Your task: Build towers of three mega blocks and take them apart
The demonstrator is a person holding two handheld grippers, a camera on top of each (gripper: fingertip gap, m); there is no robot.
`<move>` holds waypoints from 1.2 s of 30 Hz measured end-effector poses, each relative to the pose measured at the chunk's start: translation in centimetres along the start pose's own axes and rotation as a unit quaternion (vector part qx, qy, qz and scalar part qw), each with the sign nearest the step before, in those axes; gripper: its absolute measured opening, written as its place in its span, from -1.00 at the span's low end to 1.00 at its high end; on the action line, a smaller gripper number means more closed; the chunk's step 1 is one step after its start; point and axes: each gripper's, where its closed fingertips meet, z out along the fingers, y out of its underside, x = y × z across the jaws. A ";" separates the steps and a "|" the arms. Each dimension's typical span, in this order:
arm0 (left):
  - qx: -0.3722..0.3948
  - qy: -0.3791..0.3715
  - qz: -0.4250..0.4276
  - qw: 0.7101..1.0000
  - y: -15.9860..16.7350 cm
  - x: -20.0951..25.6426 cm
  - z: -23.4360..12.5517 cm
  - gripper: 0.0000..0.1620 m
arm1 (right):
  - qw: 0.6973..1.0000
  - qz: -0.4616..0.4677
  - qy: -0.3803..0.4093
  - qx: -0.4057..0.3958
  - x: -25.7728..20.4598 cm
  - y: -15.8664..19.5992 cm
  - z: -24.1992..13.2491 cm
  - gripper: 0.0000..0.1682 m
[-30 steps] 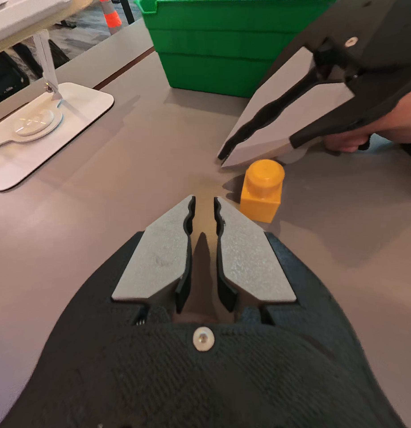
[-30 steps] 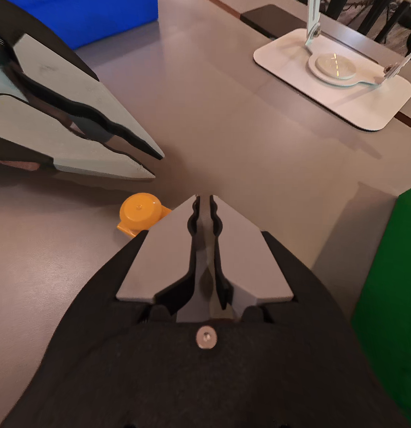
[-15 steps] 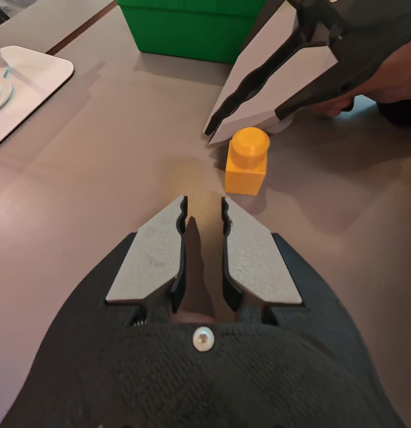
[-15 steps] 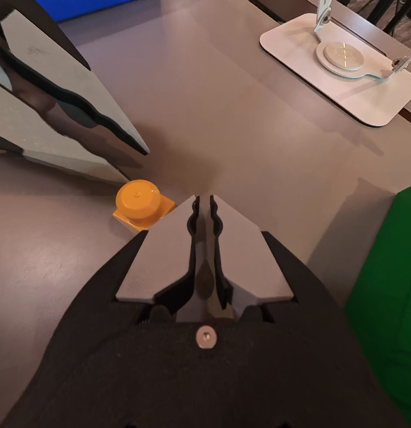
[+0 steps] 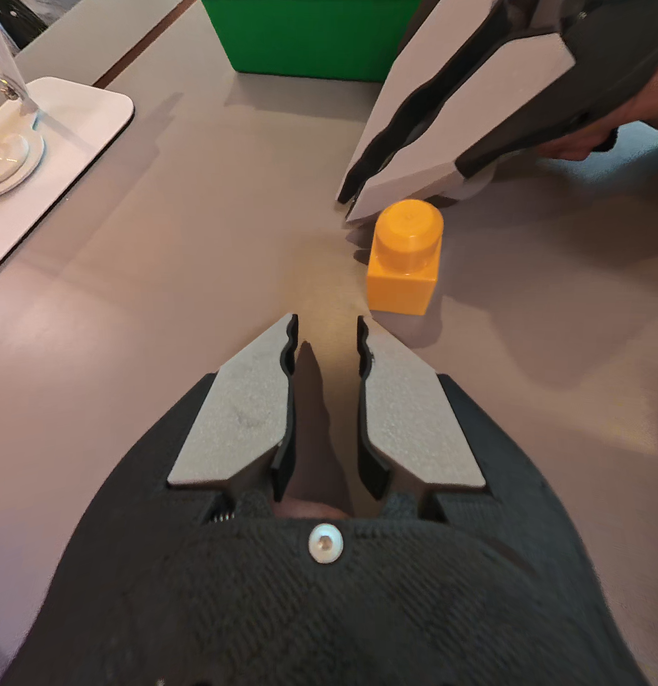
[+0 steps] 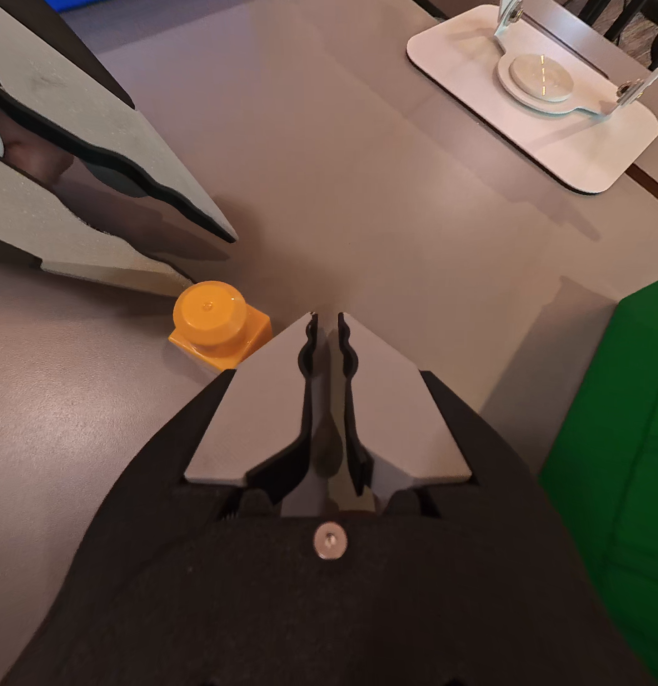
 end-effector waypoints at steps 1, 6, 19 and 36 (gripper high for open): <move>0.004 -0.002 -0.004 1.000 -0.1 -0.2 -0.1 -0.64 | 1.000 0.001 0.001 0.001 0.1 -0.1 -0.2 -0.90; 0.003 -0.052 0.000 0.999 0.5 -2.6 -0.6 -0.67 | 0.999 -0.008 0.019 0.024 0.3 -1.7 -2.2 -0.95; 0.019 -0.084 0.006 0.996 0.4 -4.4 -1.3 -0.87 | 1.000 -0.002 -0.025 0.002 -1.3 -1.6 -3.7 -1.00; -0.011 0.034 0.039 0.999 1.1 0.3 -0.8 -0.63 | 0.993 -0.018 -0.078 -0.085 -3.8 1.9 -1.8 -1.00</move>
